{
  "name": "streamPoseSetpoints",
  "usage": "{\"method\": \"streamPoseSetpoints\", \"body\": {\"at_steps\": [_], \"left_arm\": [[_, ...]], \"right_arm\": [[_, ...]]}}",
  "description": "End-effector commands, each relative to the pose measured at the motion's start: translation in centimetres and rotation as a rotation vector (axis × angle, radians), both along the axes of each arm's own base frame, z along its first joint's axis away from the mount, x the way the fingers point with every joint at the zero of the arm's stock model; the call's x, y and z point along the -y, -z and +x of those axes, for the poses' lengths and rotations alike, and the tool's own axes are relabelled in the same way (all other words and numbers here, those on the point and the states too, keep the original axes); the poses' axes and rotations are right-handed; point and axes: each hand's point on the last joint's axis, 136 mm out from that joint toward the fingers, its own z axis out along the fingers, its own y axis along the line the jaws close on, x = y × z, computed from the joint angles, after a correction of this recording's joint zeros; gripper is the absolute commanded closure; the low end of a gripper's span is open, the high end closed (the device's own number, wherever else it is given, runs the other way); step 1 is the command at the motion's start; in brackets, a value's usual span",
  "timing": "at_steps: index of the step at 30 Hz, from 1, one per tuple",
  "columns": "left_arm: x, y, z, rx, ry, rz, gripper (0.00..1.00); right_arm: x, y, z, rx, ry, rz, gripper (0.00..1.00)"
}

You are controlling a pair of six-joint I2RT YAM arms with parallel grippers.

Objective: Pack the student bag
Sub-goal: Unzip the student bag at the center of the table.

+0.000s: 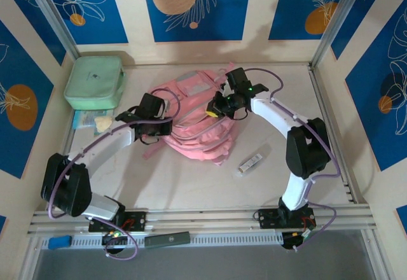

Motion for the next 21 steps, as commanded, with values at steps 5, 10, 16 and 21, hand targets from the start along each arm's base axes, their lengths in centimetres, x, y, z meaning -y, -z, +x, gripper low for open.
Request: {"method": "streamPoseSetpoints", "body": {"at_steps": [5,10,16,21], "left_arm": [[-2.3,1.6,-0.8,-0.098,-0.040,0.073,1.00],[-1.1,-0.2,-2.7,-0.092,0.016,-0.026,0.67],[0.6,-1.9,-6.0,-0.089,0.035,-0.132,0.57],[4.3,-2.4,-8.3,-0.051,0.071,-0.218,0.54]], "right_arm": [[1.6,-1.1,4.0,0.104,0.016,-0.031,1.00],[3.2,-2.2,3.3,0.121,0.017,-0.074,0.61],[7.2,-2.6,-0.5,0.113,0.022,-0.195,0.36],[11.9,-1.0,-6.1,0.031,0.084,-0.359,0.24]]}}
